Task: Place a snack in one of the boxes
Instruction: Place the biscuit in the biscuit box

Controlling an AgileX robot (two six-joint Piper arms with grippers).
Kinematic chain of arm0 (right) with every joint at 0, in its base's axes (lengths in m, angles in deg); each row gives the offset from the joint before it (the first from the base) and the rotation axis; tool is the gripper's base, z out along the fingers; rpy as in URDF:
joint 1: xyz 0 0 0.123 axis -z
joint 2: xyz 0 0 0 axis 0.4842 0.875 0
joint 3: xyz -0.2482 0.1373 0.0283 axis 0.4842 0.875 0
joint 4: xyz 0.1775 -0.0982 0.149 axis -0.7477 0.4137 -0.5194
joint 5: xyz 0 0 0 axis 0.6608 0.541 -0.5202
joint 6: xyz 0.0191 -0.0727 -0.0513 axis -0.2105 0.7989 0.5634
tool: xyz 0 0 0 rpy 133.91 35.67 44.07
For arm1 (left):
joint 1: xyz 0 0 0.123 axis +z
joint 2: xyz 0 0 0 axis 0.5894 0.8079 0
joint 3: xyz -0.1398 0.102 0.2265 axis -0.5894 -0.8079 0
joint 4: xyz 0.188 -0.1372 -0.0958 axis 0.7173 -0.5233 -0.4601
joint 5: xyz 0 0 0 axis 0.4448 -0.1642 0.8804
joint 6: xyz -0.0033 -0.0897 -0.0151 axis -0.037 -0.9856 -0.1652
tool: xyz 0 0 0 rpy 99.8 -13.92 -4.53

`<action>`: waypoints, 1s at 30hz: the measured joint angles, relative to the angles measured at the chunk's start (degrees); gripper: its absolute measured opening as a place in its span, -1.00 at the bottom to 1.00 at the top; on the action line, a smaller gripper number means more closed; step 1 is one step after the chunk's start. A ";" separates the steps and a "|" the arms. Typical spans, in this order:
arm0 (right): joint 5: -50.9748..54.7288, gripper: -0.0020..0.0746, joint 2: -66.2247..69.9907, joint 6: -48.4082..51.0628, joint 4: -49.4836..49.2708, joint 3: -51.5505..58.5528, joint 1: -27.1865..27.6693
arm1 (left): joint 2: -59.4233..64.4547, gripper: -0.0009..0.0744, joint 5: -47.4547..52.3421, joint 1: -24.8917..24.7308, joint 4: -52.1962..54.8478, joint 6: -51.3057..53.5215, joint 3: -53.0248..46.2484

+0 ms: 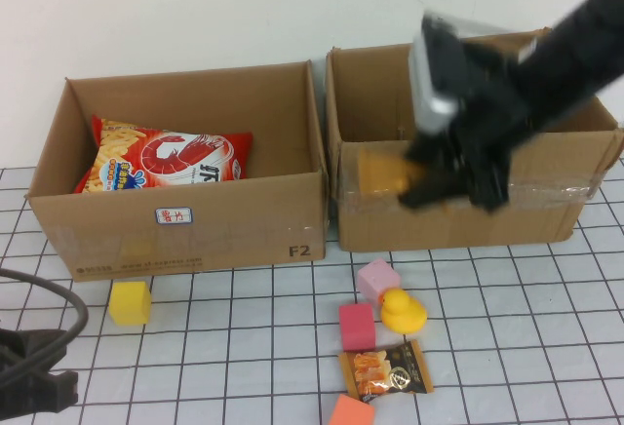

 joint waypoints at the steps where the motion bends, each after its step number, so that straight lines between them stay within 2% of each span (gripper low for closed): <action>1: -1.12 -0.04 0.00 0.00 -0.10 -1.93 0.00 | 0.00 -0.98 0.00 0.00 0.00 0.00 0.00; 5: -10.08 -0.04 0.00 0.00 -0.23 -5.54 0.00 | 0.00 -0.98 0.00 0.00 -0.30 0.00 0.00; 10: -29.00 -0.04 1.80 -0.30 -0.63 -6.02 0.00 | 0.00 -0.98 0.00 0.00 -1.02 0.00 0.00; 13: -35.51 -0.04 4.75 -4.99 -1.91 -6.02 0.34 | 0.00 -0.98 0.00 0.00 -1.27 0.00 0.00; 15: -37.08 0.00 6.46 -10.16 -2.44 -6.02 0.58 | 0.00 -0.98 0.00 0.00 -1.27 0.00 0.00; 20: -35.35 0.41 7.99 -15.45 -1.48 -6.02 0.71 | -0.09 -0.98 0.11 0.00 -1.41 0.00 -0.34; 22: -33.21 0.44 7.73 -16.14 -0.54 -6.18 0.71 | -0.09 -0.98 0.22 0.00 -1.49 0.00 -0.54; 25: -28.45 0.34 6.17 -16.38 1.63 -6.80 0.84 | -0.09 -0.98 0.42 0.00 -1.64 0.00 -0.62; 27: -24.17 0.18 4.43 -16.61 2.66 -7.29 0.86 | -0.09 -0.98 0.42 0.00 -1.70 0.00 -0.62; 30: -17.47 -0.17 0.93 -16.73 3.68 -7.64 1.09 | -0.09 -0.98 0.42 0.00 -1.70 0.00 -0.62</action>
